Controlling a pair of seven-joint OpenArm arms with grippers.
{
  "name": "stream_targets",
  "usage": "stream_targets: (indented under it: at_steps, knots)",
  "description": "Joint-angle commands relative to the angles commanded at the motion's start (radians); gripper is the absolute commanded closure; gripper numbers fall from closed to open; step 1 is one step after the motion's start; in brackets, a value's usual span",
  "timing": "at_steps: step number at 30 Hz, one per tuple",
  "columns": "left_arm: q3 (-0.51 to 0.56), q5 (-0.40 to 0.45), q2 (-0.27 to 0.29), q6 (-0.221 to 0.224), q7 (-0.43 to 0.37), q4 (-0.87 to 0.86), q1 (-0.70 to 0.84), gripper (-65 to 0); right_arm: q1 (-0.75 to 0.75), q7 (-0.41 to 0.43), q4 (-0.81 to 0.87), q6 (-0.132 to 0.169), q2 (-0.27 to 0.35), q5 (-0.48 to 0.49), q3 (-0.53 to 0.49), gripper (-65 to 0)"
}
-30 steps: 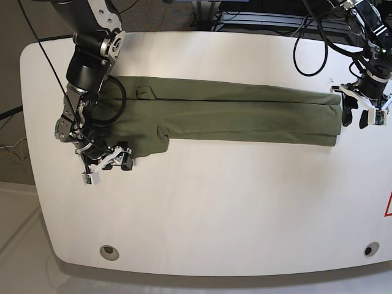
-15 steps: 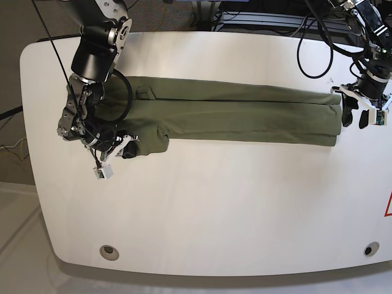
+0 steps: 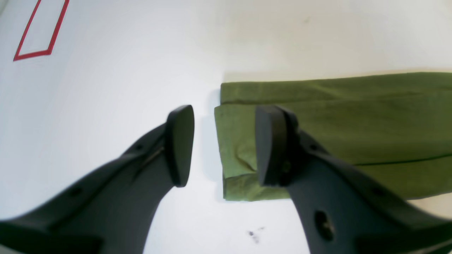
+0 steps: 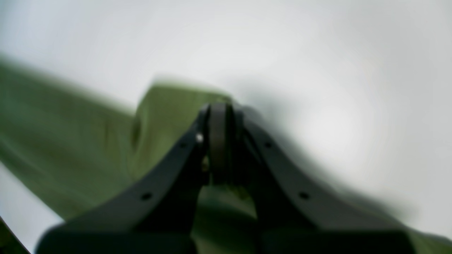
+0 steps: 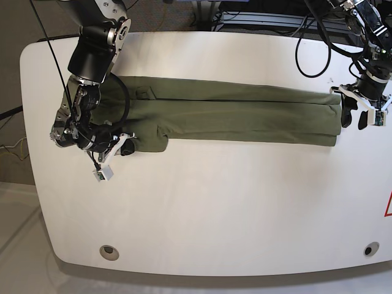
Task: Fold the T-shirt properly
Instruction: 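Lift the strip end with the right gripper and fold it inward, then press the folded end flat with the right gripper and reposition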
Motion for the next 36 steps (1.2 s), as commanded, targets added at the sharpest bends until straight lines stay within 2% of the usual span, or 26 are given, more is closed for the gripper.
stream_targets:
  at_steps: [5,7,11,19,36]
  knots:
    - [0.001,-0.004,0.0,0.001,0.0,-0.001,0.0,-26.1,-0.038,-0.042,0.073,0.0,0.002,0.033,-0.003,0.0]
    - [0.003,-0.006,0.002,0.008,-0.001,-0.005,0.002,-26.3,-0.106,-0.043,0.159,0.0,0.008,0.054,-0.008,0.0]
    - [0.001,-0.005,0.003,0.006,-0.001,-0.006,0.003,-26.4,-0.155,-0.048,0.229,0.0,0.004,0.051,-0.01,0.0]
    - [0.002,-0.006,0.0,0.006,-0.002,-0.01,0.013,-26.5,-0.275,-0.043,0.388,0.0,-0.034,0.05,-0.009,0.0]
    - [0.007,-0.011,0.001,0.009,-0.002,-0.006,0.014,-26.6,-0.396,-0.036,0.47,0.0,-0.051,0.065,-0.019,0.0]
